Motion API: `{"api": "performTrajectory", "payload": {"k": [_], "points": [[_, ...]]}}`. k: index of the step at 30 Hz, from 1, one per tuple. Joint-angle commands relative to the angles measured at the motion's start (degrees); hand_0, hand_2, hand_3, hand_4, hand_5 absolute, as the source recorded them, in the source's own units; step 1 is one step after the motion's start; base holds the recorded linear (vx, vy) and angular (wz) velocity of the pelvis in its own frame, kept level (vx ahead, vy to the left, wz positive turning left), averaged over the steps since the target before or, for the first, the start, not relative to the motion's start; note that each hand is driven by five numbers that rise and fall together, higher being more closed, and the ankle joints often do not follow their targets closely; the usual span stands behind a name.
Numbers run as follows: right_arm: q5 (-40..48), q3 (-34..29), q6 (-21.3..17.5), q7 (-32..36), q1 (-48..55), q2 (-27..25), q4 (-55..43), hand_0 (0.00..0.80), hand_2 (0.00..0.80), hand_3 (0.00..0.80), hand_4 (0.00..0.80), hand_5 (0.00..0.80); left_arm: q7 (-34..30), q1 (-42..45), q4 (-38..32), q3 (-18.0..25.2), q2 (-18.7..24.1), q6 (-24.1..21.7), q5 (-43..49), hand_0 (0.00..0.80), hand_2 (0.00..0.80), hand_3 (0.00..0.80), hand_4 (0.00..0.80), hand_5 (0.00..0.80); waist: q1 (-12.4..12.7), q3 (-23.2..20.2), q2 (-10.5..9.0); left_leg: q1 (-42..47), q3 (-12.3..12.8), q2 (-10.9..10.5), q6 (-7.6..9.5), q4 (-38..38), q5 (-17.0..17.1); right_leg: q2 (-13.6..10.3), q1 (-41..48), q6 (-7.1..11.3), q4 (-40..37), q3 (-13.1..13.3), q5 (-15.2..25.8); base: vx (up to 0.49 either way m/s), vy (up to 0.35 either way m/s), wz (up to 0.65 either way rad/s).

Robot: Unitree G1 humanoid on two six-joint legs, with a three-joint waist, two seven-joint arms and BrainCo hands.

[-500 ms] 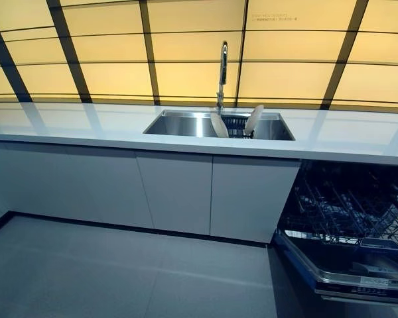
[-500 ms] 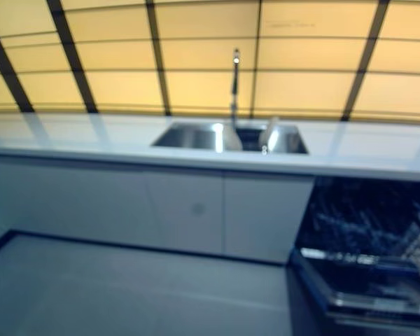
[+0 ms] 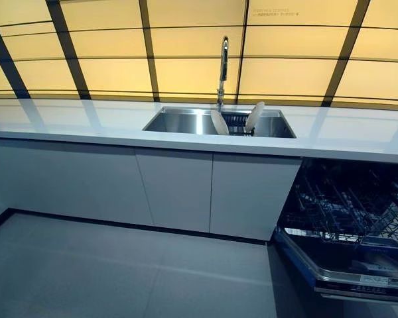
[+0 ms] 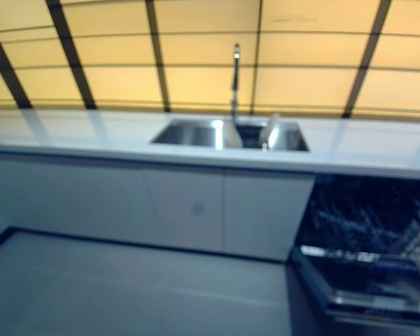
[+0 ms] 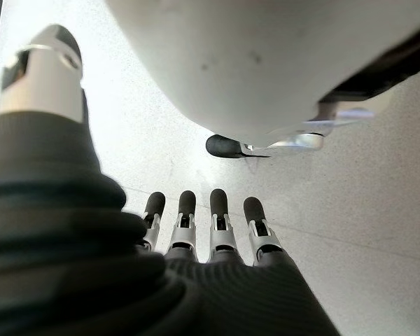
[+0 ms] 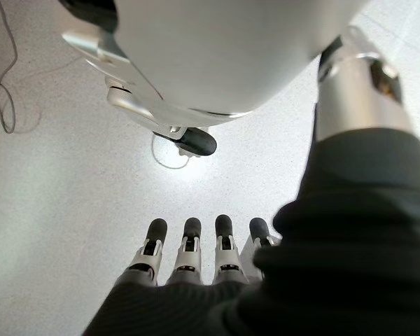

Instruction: Take plates into dishwasher

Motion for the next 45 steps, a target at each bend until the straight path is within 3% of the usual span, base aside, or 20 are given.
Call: {"api": "performTrajectory", "payload": {"k": [1,23,29,32,34,36,38,40,41,42,43,45], "points": [[-1.1,3.3,1.9,-0.1,-2.8,1.8,2.9,0.000,0.000,0.000,0.000,0.000,-0.1,-3.9,2.8,1.1,-0.8,-1.0,0.9,0.000,0.000,0.000,0.000,0.000,-0.8,1.4,-3.08,-1.7,0.5,-7.7,6.72,-0.2,0.8,3.1,0.8,-0.56,2.1,2.3,-1.4,0.000,0.000,0.00],[3.1,6.2,2.5,0.5,-5.3,1.7,0.5,0.000,0.000,0.000,0.000,0.000,2.5,-6.0,1.5,-0.4,-0.7,0.2,4.6,0.000,0.000,0.000,0.000,0.000,-1.0,8.4,-1.92,-10.2,0.2,-8.5,6.42,-0.2,3.1,3.0,-6.9,0.01,0.8,3.6,1.6,-0.048,-0.005,0.00],[5.7,6.5,2.2,0.2,-5.9,1.9,0.3,0.000,0.000,0.000,0.000,0.000,3.8,-6.6,1.5,-0.2,-0.7,-0.4,2.8,0.000,0.000,0.000,0.000,0.000,-0.8,7.0,-2.00,-8.0,-0.3,-8.1,6.58,0.0,2.5,3.5,-5.3,-0.84,1.7,3.1,-0.2,-0.031,-0.071,0.01],[5.7,6.8,2.1,0.4,-5.5,1.5,-0.5,0.000,0.000,0.000,0.000,0.000,5.5,-6.3,0.6,0.4,-0.5,-1.3,-0.5,0.000,0.000,0.000,0.000,0.000,-1.0,6.6,-3.13,-8.7,0.7,-6.7,6.04,8.8,0.4,3.1,-4.7,-2.70,6.0,2.3,-2.5,0.016,-0.084,0.03],[5.4,7.3,2.3,0.6,-5.5,0.7,-1.4,0.000,0.000,0.000,0.000,0.000,5.6,-6.4,0.4,1.1,-0.2,-1.8,-2.6,0.000,0.000,0.000,0.000,0.000,-0.4,7.8,-4.33,-13.6,-0.1,-7.3,6.01,20.7,1.5,2.9,-4.2,-4.26,8.3,2.5,-3.3,0.092,-0.064,0.30],[4.3,7.3,3.5,0.3,-5.6,0.2,-1.7,0.000,0.000,0.000,0.000,0.000,5.2,-6.1,0.5,1.8,-0.1,-1.2,-3.3,0.000,0.000,0.000,0.000,0.000,0.6,8.9,-4.06,-17.4,-0.4,-7.6,5.83,22.9,3.5,3.8,-2.7,-4.87,9.3,3.8,-4.1,0.199,0.021,0.16],[4.5,6.3,3.4,0.4,-5.5,-0.4,0.2,0.000,0.000,0.000,0.000,0.000,5.0,-5.0,0.8,2.4,-0.2,-2.0,-3.3,0.000,0.000,0.000,0.000,0.000,1.9,9.7,-2.41,-18.4,1.0,-6.0,4.24,15.9,8.3,6.1,0.8,-4.77,9.1,5.6,-5.4,0.351,0.099,-0.26],[3.8,4.9,2.0,1.0,-4.6,-0.8,1.9,0.000,0.000,0.000,0.000,0.000,5.0,-4.0,1.2,2.2,-0.1,-2.8,-3.9,0.000,0.000,0.000,0.000,0.000,3.4,9.5,-0.63,-20.1,0.5,-3.8,1.82,6.9,15.1,8.2,5.2,-4.89,8.0,7.7,-7.2,0.435,0.111,-0.39],[4.0,4.7,1.7,1.0,-4.4,-0.8,2.2,0.000,0.000,0.000,0.000,0.000,5.2,-3.7,1.3,2.1,-0.1,-2.9,-4.3,0.000,0.000,0.000,0.000,0.000,3.7,9.5,-0.72,-19.8,0.2,-3.9,1.44,5.3,16.2,8.1,6.3,-4.86,7.8,8.2,-7.6,0.480,0.120,-0.74],[3.9,4.1,1.0,1.2,-3.6,-0.9,2.8,0.000,0.000,0.000,0.000,0.000,5.5,-3.1,1.5,2.4,-0.4,-3.0,-4.9,0.000,0.000,0.000,0.000,0.000,4.8,9.1,-0.63,-21.5,-1.7,-3.9,0.58,1.8,17.5,8.3,8.7,-4.90,7.1,10.7,-8.5,0.398,0.119,-0.97],[3.4,3.4,0.3,1.6,-2.9,-1.1,3.3,0.000,0.000,0.000,0.000,0.000,5.5,-2.8,1.7,2.8,-0.6,-3.3,-4.9,0.000,0.000,0.000,0.000,0.000,5.1,8.8,-0.80,-22.4,-1.8,-4.0,0.34,1.3,17.4,8.0,10.2,-4.88,6.8,11.8,-9.4,0.449,0.162,-0.89],[2.5,0.9,-0.7,2.5,-1.5,-1.5,4.4,0.000,0.000,0.000,0.000,0.000,4.9,-2.3,2.2,3.6,-1.0,-3.6,-5.2,0.000,0.000,0.000,0.000,0.000,5.1,7.8,-0.67,-23.5,1.3,-3.6,0.46,2.5,17.1,7.0,12.3,-4.51,7.2,12.5,-11.4,0.398,0.243,-0.15]]}}
